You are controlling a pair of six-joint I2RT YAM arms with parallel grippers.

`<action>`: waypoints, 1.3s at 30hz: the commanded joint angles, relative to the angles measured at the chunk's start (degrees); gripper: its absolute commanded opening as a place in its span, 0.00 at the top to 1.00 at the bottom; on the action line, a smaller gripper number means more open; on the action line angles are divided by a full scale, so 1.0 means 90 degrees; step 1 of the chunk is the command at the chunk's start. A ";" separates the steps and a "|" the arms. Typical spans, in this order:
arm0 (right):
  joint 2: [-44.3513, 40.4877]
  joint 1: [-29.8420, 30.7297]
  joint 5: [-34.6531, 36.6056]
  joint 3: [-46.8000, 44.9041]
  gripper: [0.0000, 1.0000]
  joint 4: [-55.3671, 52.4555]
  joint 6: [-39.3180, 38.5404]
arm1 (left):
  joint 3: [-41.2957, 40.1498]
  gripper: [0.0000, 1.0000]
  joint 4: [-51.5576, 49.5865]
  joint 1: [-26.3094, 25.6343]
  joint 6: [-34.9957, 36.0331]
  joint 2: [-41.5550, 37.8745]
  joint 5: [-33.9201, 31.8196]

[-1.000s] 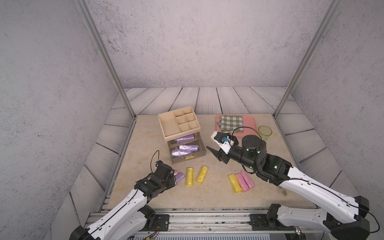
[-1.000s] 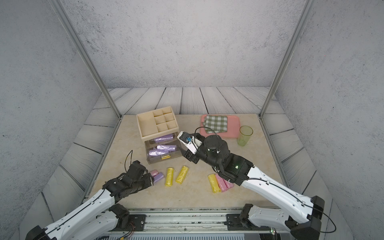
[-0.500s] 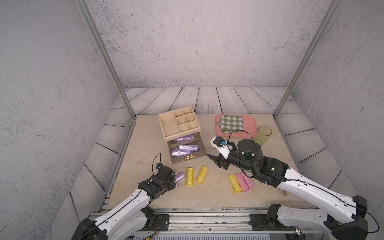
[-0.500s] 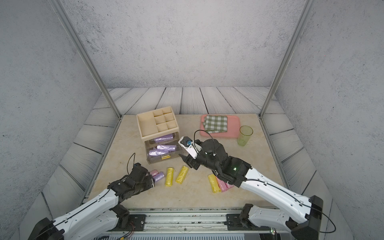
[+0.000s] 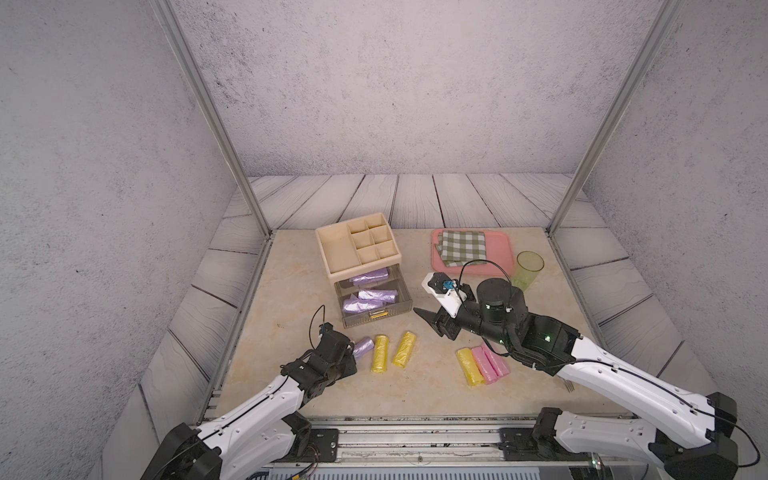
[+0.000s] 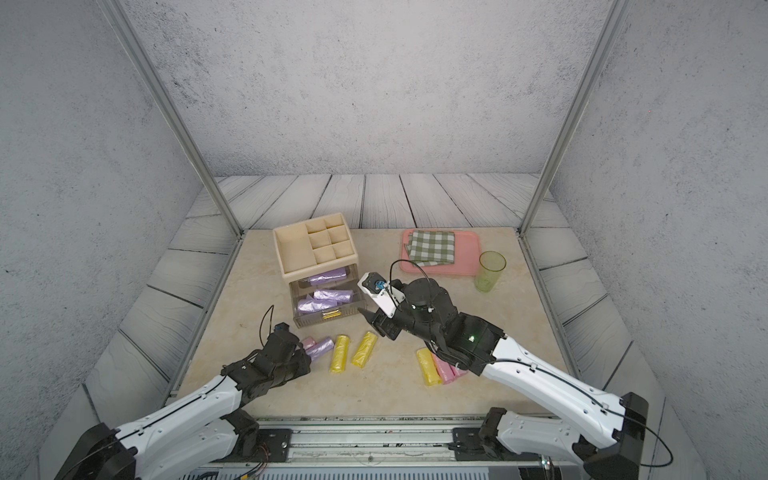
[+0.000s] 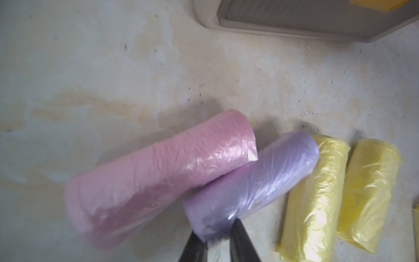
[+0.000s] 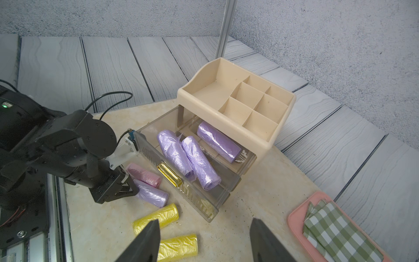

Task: Sort the rolls of trash bags by color and place them into the drawer
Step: Pick up the roll of trash bags from the center of the board.

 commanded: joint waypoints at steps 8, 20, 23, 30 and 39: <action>-0.0197 -0.0018 0.0056 -0.0030 0.33 -0.0149 0.0251 | -0.0219 1.00 -0.0628 -0.0031 -0.0149 -0.0682 0.0245; -0.0387 -0.0032 -0.0483 -0.2055 0.32 0.0793 0.4795 | -0.0048 1.00 -0.1187 -0.0041 -0.0656 -0.2373 0.1949; -0.0601 -0.0036 -0.0817 -0.2859 0.29 0.1754 0.5888 | 0.0102 1.00 -0.1050 -0.0041 -0.0835 -0.2400 0.2252; -0.1425 -0.0036 -0.1064 -0.3756 0.16 0.3509 0.6937 | 0.0949 1.00 -0.0339 -0.0088 -0.1490 -0.1731 0.3300; -0.2348 -0.0018 -0.0808 -0.3557 0.12 0.2957 0.6232 | 0.2514 1.00 -0.0383 -0.0187 -0.1859 -0.1062 0.3948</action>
